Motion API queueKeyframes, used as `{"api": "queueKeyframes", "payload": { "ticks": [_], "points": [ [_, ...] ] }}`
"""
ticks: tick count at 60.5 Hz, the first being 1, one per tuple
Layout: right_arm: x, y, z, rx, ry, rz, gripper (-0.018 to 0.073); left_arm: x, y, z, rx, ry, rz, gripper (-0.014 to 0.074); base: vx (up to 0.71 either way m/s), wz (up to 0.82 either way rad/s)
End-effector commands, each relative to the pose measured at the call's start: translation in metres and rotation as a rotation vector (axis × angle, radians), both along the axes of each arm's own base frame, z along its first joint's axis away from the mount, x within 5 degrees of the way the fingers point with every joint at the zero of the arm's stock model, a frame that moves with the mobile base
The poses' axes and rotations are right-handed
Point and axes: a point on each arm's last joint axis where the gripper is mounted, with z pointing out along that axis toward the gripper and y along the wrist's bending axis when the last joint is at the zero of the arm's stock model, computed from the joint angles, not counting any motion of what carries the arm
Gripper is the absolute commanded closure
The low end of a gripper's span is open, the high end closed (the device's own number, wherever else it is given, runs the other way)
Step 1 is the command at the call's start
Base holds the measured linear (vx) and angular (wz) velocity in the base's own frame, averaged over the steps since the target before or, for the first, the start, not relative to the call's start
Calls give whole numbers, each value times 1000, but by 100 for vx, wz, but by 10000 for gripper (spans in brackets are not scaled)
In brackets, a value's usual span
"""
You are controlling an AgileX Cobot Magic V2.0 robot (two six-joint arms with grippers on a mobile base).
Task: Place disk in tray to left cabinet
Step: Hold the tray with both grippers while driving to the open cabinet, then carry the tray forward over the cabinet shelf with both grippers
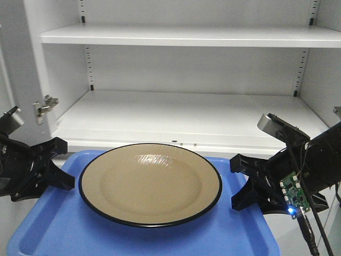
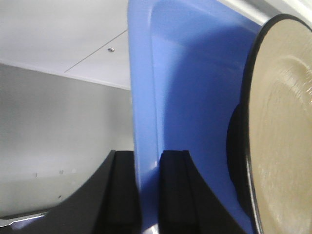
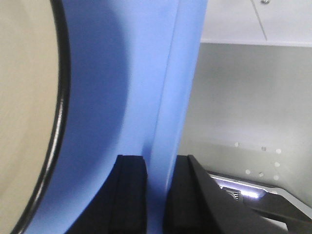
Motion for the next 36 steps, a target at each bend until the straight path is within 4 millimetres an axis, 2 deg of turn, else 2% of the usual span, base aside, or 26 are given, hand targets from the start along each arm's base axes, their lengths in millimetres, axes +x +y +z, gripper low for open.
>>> {"api": "queueKeyframes", "payload": {
  "ticks": [1, 36],
  "points": [
    [-8, 10, 31, 147, -94, 10, 561, -12, -15, 33, -165, -77, -14, 596, 31, -18],
    [-8, 10, 31, 147, -95, 9, 561, -12, -15, 33, -165, -77, -14, 596, 31, -14]
  ]
}}
